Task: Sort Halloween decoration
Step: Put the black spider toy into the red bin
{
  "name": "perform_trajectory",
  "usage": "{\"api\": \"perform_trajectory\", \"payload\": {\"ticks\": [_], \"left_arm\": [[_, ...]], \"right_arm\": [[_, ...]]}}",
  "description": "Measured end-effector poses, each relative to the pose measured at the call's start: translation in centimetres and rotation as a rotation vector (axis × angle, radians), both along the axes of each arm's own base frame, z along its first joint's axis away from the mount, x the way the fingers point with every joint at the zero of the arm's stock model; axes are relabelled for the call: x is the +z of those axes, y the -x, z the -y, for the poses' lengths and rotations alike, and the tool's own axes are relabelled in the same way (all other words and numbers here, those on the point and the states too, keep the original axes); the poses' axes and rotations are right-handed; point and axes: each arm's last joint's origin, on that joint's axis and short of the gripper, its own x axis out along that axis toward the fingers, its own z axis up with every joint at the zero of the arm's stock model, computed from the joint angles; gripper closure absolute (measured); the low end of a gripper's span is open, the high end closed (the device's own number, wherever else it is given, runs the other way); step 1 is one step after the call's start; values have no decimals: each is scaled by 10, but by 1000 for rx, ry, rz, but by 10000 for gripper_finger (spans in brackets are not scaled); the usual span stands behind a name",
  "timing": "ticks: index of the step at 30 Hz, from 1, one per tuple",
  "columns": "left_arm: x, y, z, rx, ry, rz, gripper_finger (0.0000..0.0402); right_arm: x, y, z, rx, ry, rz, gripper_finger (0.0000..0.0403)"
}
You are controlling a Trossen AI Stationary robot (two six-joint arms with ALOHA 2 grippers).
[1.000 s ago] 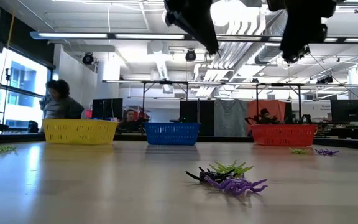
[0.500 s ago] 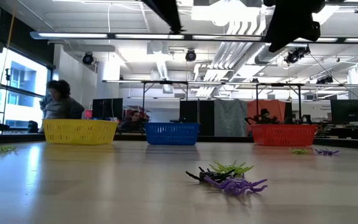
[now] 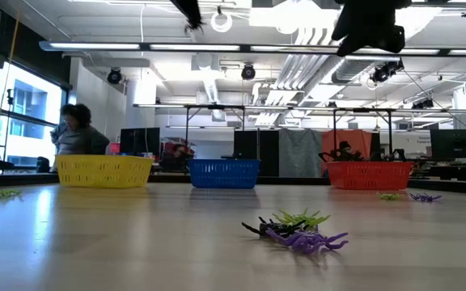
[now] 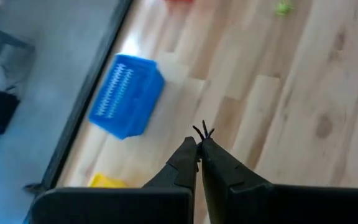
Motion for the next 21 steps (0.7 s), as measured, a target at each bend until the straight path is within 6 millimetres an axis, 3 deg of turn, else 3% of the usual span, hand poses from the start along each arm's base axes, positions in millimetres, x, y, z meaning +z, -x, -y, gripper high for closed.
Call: {"api": "perform_trajectory", "payload": {"ticks": [4, 8, 14, 21], "left_arm": [[22, 24, 8, 39, -40, 127, 402], [33, 37, 18, 45, -83, 238, 401], [26, 35, 34, 31, -96, 322, 402], [22, 31, 48, -16, -87, 399, 402]], "right_arm": [[0, -2, 2, 31, 28, 4, 273], [8, -13, 3, 79, 269, 120, 273], [33, -41, -11, 255, 521, 505, 273], [16, -60, -16, 311, 581, 487, 273]]}}
